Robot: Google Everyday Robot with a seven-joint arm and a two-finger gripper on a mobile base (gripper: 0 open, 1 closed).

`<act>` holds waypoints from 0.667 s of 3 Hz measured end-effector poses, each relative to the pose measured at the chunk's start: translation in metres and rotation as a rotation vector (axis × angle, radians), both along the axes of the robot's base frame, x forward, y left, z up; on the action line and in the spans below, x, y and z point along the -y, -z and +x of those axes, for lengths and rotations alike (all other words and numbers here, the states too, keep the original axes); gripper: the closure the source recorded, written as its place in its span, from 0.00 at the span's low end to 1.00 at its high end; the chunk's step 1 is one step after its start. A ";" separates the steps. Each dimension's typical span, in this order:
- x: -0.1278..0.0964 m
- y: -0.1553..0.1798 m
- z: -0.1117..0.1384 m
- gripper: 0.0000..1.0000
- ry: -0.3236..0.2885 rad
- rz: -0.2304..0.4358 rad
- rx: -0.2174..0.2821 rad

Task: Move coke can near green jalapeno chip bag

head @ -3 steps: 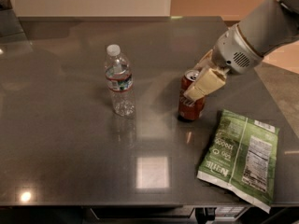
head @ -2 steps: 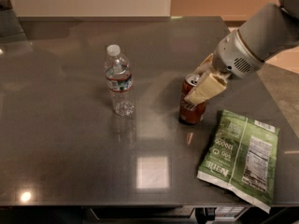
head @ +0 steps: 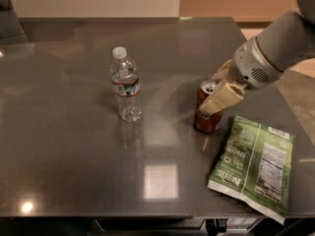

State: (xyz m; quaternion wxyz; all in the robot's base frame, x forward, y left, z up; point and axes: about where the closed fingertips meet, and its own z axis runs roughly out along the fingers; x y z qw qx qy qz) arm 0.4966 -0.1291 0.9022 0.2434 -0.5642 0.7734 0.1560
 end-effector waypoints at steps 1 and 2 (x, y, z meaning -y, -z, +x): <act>0.006 0.000 -0.003 0.00 0.032 -0.012 0.027; 0.006 0.000 -0.003 0.00 0.032 -0.012 0.027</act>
Offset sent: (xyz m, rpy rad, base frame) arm -0.0024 -0.0051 -0.0003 -0.0104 -0.0212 -0.0252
